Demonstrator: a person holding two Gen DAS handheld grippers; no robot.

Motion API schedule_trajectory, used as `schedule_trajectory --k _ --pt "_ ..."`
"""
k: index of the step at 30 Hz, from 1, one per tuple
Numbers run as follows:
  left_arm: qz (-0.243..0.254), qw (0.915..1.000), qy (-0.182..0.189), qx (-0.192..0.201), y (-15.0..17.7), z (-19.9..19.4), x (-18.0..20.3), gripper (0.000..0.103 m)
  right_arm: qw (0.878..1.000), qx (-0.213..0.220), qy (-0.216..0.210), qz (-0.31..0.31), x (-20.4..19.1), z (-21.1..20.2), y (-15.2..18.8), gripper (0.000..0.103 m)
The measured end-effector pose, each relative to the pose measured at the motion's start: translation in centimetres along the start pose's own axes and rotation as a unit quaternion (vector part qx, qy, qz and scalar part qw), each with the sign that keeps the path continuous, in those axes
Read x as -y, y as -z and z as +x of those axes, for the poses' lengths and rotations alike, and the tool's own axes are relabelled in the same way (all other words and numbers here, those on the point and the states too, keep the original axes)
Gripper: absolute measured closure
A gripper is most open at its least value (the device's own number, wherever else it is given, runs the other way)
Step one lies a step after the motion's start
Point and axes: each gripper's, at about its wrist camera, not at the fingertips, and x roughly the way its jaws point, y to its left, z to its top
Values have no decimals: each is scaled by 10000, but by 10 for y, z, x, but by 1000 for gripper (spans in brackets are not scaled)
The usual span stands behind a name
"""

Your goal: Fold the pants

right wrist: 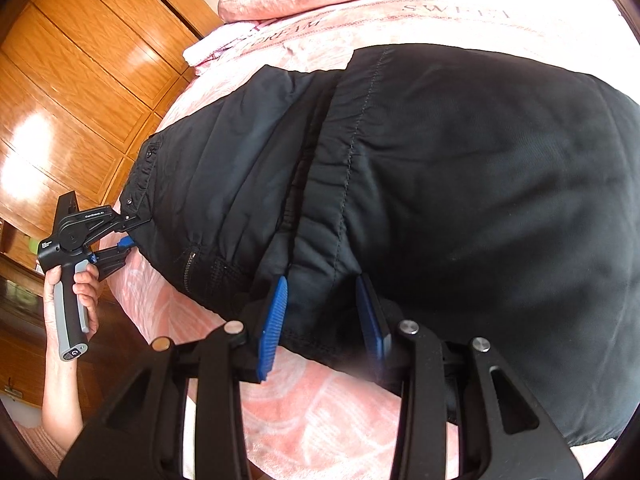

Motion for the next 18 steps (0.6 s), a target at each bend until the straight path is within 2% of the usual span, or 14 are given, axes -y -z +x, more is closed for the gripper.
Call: schedule_trajectory --k 3,5,6,8,11,18 --pt "41 10000 -33 -75 -2 6 -2 75 10000 -7 -2 14 0 2 -2 67" --pt "-187 9996 145 -165 -4 12 -10 75 10000 -6 -1 10 1 2 -2 67" --pt "-298 9991 237 -206 -5 15 -13 76 10000 -3 -6 17 1 2 -2 67" --pt "-442 9980 394 -241 -6 14 -15 86 10000 -4 -18 26 1 2 -2 67" --pt "-647 9961 581 -162 -6 7 -15 92 10000 -16 -38 39 1 2 -3 67" --pt "-673 9950 722 173 -1 -10 4 94 10000 -8 -77 55 3 3 -2 67"
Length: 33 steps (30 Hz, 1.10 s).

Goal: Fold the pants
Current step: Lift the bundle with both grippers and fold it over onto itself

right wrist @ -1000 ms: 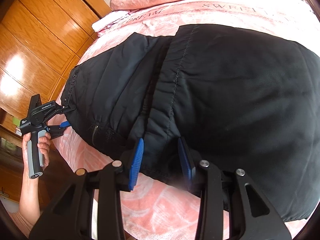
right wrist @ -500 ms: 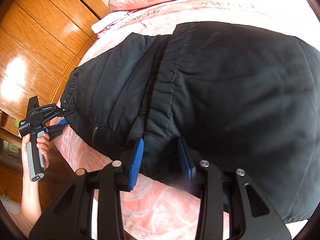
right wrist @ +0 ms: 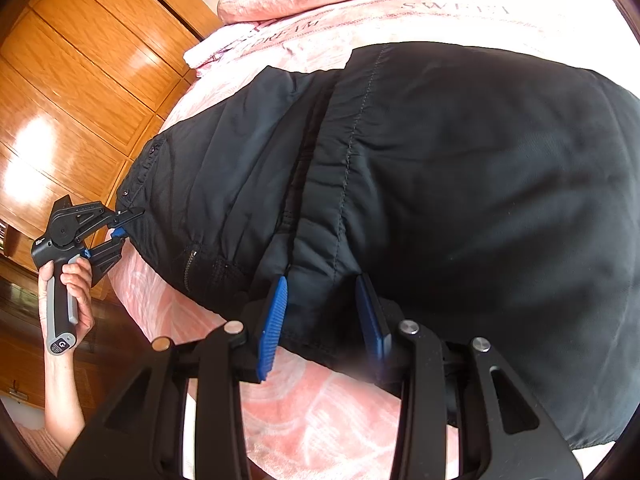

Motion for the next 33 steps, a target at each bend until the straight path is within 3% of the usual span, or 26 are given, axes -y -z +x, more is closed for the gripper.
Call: schedule_trajectory --k 3,8,10,13,15,17,22,31,33 --pt "207 9997 28 154 4 -8 16 94 10000 -5 -27 24 1 0 0 67" --pt "1085 9929 166 464 18 -24 68 94 9999 19 -97 55 5 -2 0 67" --pt "1570 9856 149 616 29 -28 96 94 9999 40 -119 69 6 -3 1 67" --pt "2393 9674 153 812 53 -28 137 94 9998 74 -174 96 8 -7 2 67" --pt "2939 9517 241 859 72 -26 163 94 9996 128 -223 133 9 -11 3 67" --pt "3565 9302 330 805 96 -21 189 94 9992 188 -289 194 11 -16 3 65" --pt "4770 8778 365 257 158 3 232 94 9985 456 -211 199 15 -41 5 65" --pt "6301 7744 -371 -441 237 40 213 93 9959 810 194 364 39 -76 8 63" --pt "6507 7552 -503 -608 247 47 206 93 9951 835 237 476 46 -78 8 63"
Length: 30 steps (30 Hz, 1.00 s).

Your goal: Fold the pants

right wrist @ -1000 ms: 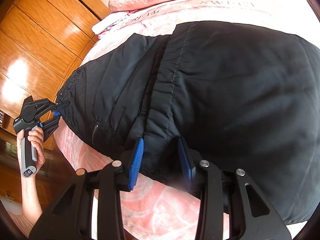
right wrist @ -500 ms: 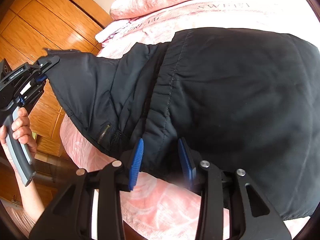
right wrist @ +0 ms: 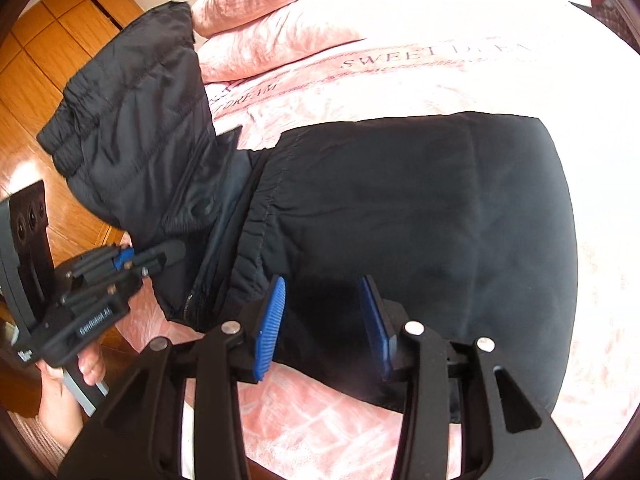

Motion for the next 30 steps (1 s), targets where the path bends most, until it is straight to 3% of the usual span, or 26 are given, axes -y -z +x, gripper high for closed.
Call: schedule_trajectory --k 3,7,11,15,17,20,23,25,27,30 --pt "237 9993 78 -264 6 16 6 92 9999 8 25 142 11 1 0 63" --pt "200 9984 211 -485 7 34 5 91 9998 -40 49 200 15 7 -1 64" --pt "399 9971 244 -594 4 35 7 86 9998 -42 87 167 14 6 -3 55" --pt "-254 9937 863 -670 -5 23 -10 72 9998 13 194 97 15 -2 -8 44" --pt "-591 9902 1061 -689 -3 16 -21 72 9997 79 240 44 14 -7 -9 40" --pt "-749 9885 1154 -623 -3 3 -33 71 9997 187 178 26 12 -17 -14 39" --pt "-914 9834 1487 -505 -2 -13 -35 63 9996 281 85 29 10 -28 -18 34" --pt "-978 9845 1400 -394 -3 -17 -41 53 9995 327 30 40 10 -29 -25 32" --pt "-975 9879 1135 -414 -3 -14 -44 53 9994 335 -10 67 10 -26 -35 30" --pt "-1195 9854 984 -702 -4 4 -54 55 9996 214 -54 150 11 -14 -49 30"
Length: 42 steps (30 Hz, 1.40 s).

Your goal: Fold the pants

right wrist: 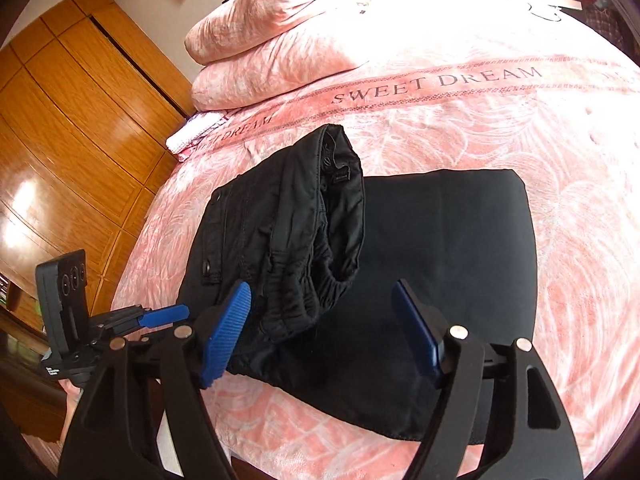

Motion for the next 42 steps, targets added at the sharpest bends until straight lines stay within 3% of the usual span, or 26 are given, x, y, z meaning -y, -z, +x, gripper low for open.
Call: schedule_trajectory --k 3,12,13,15,18,22,24,30,37,42 --pt "-212 9997 -52 -145 -3 18 -11 62 9997 -134 169 -93 -1 11 -2 30" --pt "-298 9994 -7 -191 5 32 -19 66 9991 -418 64 8 8 50 -10 34" --pt "-288 9994 -23 -193 5 32 -19 66 9989 -457 48 -1 9 54 -11 38" --pt "-320 9993 -23 -193 6 30 -19 65 9984 -554 -138 14 9 59 -10 60" --pt "-474 9987 39 -207 6 28 -19 65 9984 -546 -128 7 7 60 -7 72" --pt "-603 9979 -234 -13 6 12 -24 64 9987 -457 10 -207 -3 51 -3 77" --pt "-651 9966 -479 129 7 7 -29 57 9990 -397 -14 -222 -6 45 -2 78" --pt "-659 9958 -641 28 13 15 -35 54 9989 -442 -33 -155 -6 41 4 80" --pt "-958 9937 -376 434 10 -12 -40 54 9987 -58 -467 -213 -18 -10 -1 85" --pt "-733 9946 -420 607 3 -17 -33 53 9988 293 -340 -187 -10 -51 -5 85"
